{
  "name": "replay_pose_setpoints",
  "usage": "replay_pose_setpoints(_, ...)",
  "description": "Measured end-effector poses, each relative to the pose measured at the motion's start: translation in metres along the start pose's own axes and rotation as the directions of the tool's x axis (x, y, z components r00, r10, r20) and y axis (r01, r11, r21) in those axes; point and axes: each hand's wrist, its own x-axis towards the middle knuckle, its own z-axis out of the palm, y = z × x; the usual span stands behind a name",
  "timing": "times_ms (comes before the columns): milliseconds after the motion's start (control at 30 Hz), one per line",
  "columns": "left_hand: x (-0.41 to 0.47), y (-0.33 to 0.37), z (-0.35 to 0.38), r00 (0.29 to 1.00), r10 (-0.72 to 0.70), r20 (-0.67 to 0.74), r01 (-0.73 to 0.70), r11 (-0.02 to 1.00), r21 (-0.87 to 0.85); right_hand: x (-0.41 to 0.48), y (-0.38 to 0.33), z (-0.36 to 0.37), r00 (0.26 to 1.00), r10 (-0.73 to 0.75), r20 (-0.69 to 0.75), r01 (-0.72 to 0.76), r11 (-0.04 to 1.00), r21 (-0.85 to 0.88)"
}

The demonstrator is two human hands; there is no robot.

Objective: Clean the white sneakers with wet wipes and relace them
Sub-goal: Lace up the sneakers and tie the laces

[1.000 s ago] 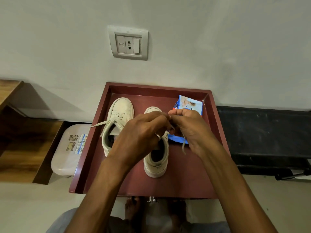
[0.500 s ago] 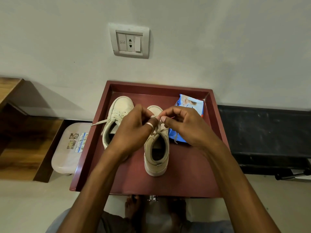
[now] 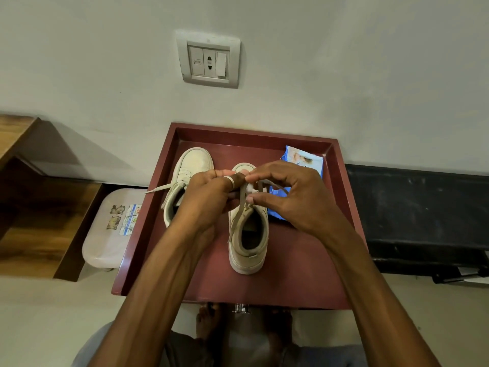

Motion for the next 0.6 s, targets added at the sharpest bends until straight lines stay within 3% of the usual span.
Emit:
replay_pose_setpoints(67, 0.002, 0.000, 0.001, 1.000, -0.003, -0.009, 0.003, 1.000, -0.009, -0.001, 0.003, -0.001, 1.000, -0.005, 0.007, 0.005, 1.000, -0.030)
replay_pose_setpoints(200, 0.004, -0.002, 0.002, 1.000, 0.013, -0.014, -0.013, 1.000, 0.009, 0.002, 0.006, 0.003, 0.991, 0.052, -0.120, -0.051, 0.999, 0.005)
replay_pose_setpoints(267, 0.008, -0.007, -0.006, 0.991, 0.069, -0.117, -0.058, 0.994, 0.095, 0.001, 0.011, -0.001, 0.983, 0.122, -0.140, -0.125, 0.992, -0.016)
replay_pose_setpoints(300, 0.012, -0.010, -0.012, 0.971, 0.141, -0.193, -0.097, 0.971, 0.220, -0.002, 0.016, -0.005, 0.977, 0.160, -0.141, -0.167, 0.985, -0.038)
replay_pose_setpoints(400, 0.020, -0.014, -0.032, 0.896, 0.351, -0.272, -0.068, 0.713, 0.698, -0.012, 0.033, -0.024, 0.947, 0.289, -0.138, -0.306, 0.944, -0.124)
replay_pose_setpoints(600, 0.023, -0.023, -0.040, 0.877, 0.455, -0.156, -0.029, 0.374, 0.927, -0.025, 0.055, -0.034, 0.896, 0.443, -0.024, -0.423, 0.837, -0.346)
